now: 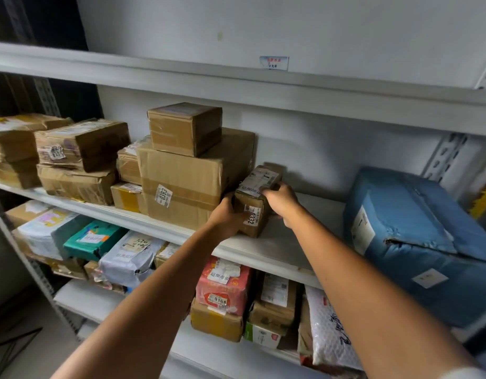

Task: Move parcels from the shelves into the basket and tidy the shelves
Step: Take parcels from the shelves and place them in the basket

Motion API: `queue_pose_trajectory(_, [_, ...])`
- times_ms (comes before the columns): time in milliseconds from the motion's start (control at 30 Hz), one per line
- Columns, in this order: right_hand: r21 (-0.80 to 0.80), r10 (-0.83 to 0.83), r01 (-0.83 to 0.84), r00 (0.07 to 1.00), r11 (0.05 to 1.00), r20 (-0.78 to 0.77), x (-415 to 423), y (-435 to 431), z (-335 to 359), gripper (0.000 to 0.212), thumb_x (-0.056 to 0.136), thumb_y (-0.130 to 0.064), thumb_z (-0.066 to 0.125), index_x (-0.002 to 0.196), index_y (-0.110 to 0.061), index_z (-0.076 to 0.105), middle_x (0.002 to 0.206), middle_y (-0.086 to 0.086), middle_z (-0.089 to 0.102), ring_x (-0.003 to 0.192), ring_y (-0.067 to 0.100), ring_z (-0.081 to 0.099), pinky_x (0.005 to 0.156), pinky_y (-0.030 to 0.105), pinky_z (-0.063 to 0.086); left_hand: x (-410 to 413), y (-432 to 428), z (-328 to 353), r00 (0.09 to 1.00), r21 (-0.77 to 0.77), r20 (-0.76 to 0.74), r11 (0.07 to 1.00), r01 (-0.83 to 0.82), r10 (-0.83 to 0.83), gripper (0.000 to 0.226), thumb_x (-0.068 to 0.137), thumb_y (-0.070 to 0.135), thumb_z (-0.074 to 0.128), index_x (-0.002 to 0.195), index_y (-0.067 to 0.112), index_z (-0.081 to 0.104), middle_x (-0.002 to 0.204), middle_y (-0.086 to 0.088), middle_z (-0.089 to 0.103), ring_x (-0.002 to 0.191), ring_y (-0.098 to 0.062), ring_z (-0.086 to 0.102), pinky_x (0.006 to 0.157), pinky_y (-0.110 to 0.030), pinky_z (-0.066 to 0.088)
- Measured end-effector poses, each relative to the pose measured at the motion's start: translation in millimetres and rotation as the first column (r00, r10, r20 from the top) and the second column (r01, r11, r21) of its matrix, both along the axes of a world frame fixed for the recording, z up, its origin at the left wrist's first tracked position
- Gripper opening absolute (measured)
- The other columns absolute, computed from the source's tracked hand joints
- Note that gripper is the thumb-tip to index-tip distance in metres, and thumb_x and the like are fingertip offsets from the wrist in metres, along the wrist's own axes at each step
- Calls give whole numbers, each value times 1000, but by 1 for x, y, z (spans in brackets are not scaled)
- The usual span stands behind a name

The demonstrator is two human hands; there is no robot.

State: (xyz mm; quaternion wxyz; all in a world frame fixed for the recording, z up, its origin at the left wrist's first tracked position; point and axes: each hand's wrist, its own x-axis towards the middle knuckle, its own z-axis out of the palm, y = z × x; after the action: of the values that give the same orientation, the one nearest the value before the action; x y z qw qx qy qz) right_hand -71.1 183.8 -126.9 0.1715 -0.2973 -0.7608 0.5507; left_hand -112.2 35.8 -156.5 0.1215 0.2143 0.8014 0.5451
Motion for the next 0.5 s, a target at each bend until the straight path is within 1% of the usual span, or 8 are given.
queue_pose_trajectory(67, [-88, -14, 13, 1000, 996, -7, 2, -4, 1, 36, 88, -33, 67, 123, -25, 60, 112, 4, 70, 97, 28, 69, 78, 52, 60, -4, -1, -2, 999, 21, -6, 999, 32, -32, 69, 83, 14, 74, 144, 15, 41, 128, -4, 60, 117, -21, 57, 98, -37, 50])
queue_pose_trajectory(167, [-146, -19, 16, 1000, 989, -18, 6, -6, 3, 23, 92, -25, 63, 115, -25, 62, 107, 5, 71, 93, 27, 70, 76, 53, 60, -6, -4, -2, 996, 85, 29, 993, 78, -80, 68, 81, 5, 74, 141, 11, 44, 125, -9, 63, 113, -21, 60, 95, -41, 53])
queue_pose_trajectory(233, [-160, -12, 7, 1000, 987, -26, 9, -5, 5, 13, 95, -20, 60, 107, -25, 62, 104, 5, 71, 91, 27, 70, 77, 54, 59, -4, -6, -3, 993, 136, 58, 986, 98, -107, 62, 81, -5, 70, 137, 6, 45, 119, -10, 63, 106, -19, 62, 86, -34, 57])
queue_pose_trajectory(300, [-177, -4, -2, 999, 984, -36, 14, -4, 6, 10, 95, -17, 60, 102, -24, 63, 102, 6, 72, 88, 27, 70, 77, 53, 59, 0, -9, -4, 989, 186, 85, 977, 106, -124, 57, 82, -12, 65, 133, 5, 46, 111, -9, 61, 94, -16, 61, 70, -21, 56])
queue_pose_trajectory(333, [-190, 0, -8, 999, 982, -42, 17, -3, 6, 9, 95, -16, 60, 100, -23, 64, 102, 7, 72, 88, 27, 70, 77, 52, 59, 2, -10, -4, 987, 209, 97, 972, 107, -130, 54, 83, -14, 64, 131, 5, 47, 109, -11, 61, 90, -16, 61, 66, -19, 55])
queue_pose_trajectory(400, [-210, 20, -30, 999, 977, -50, 25, -4, 5, 10, 95, -15, 61, 100, -23, 64, 100, 7, 72, 89, 28, 70, 76, 51, 59, 6, -13, -6, 984, 239, 119, 965, 105, -136, 49, 85, -11, 64, 129, 5, 49, 111, -16, 63, 94, -23, 62, 69, -27, 55])
queue_pose_trajectory(467, [-212, 48, -59, 997, 975, -59, 33, -6, 4, 11, 95, -15, 62, 99, -24, 65, 99, 6, 72, 89, 27, 69, 71, 48, 59, 15, -19, -4, 981, 250, 136, 963, 102, -139, 46, 86, -8, 65, 128, 4, 51, 115, -20, 63, 101, -31, 63, 82, -43, 55])
queue_pose_trajectory(500, [-209, 62, -73, 996, 975, -61, 37, -7, 5, 11, 95, -15, 62, 97, -25, 65, 99, 5, 72, 89, 26, 69, 70, 46, 59, 20, -22, -3, 980, 252, 149, 963, 95, -135, 46, 86, -7, 66, 128, 4, 51, 116, -20, 64, 103, -32, 63, 87, -46, 54])
